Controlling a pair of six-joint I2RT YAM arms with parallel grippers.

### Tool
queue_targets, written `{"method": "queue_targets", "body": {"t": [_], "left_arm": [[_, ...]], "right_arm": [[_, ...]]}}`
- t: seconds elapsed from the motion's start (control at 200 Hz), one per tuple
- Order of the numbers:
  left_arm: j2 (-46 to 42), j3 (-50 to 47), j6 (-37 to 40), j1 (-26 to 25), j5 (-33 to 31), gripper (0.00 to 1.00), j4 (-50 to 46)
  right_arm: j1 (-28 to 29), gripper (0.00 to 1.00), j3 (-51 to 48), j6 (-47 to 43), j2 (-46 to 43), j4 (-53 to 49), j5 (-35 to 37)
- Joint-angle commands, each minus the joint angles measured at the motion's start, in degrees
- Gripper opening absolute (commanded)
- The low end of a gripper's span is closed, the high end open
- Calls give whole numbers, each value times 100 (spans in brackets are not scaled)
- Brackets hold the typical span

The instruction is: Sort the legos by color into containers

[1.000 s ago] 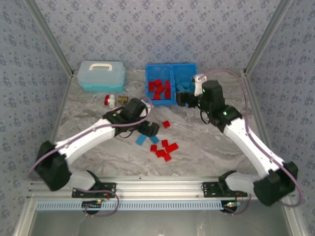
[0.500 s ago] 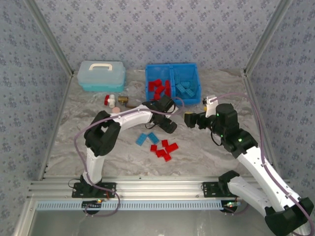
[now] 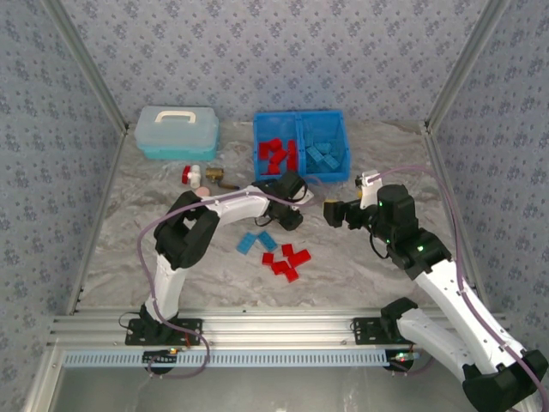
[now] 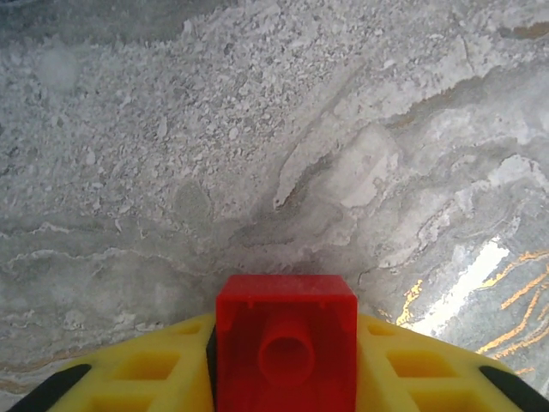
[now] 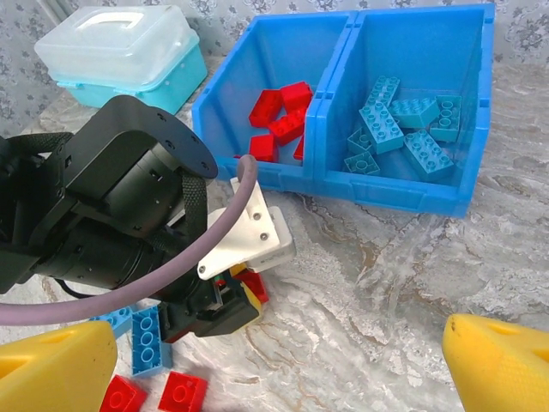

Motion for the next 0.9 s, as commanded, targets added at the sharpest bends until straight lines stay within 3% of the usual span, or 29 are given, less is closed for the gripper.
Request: {"method": "queue_targets", "body": {"t": [0.0, 0.135, 0.28, 0.455, 0.665, 0.899], "left_arm": [[-154, -180, 5, -39, 173, 32, 110], [-468, -312, -40, -40, 180, 25, 207], [-1007, -299, -117, -30, 110, 25, 250], [-1139, 519, -298, 175, -852, 25, -59], [57, 2697, -785, 909, -1321, 26, -607], [1717, 5089, -485, 1206, -1569, 25, -881]], "right_arm": [[-35, 100, 38, 119, -83, -72, 152], [-38, 100, 48, 160, -118, -168, 207], [-38, 100, 39, 205, -189, -202, 246], [-39, 100, 39, 252, -223, -170, 238], [-32, 100, 32, 374, -249, -207, 205], [-37, 100, 182, 455, -586, -604, 377]]}}
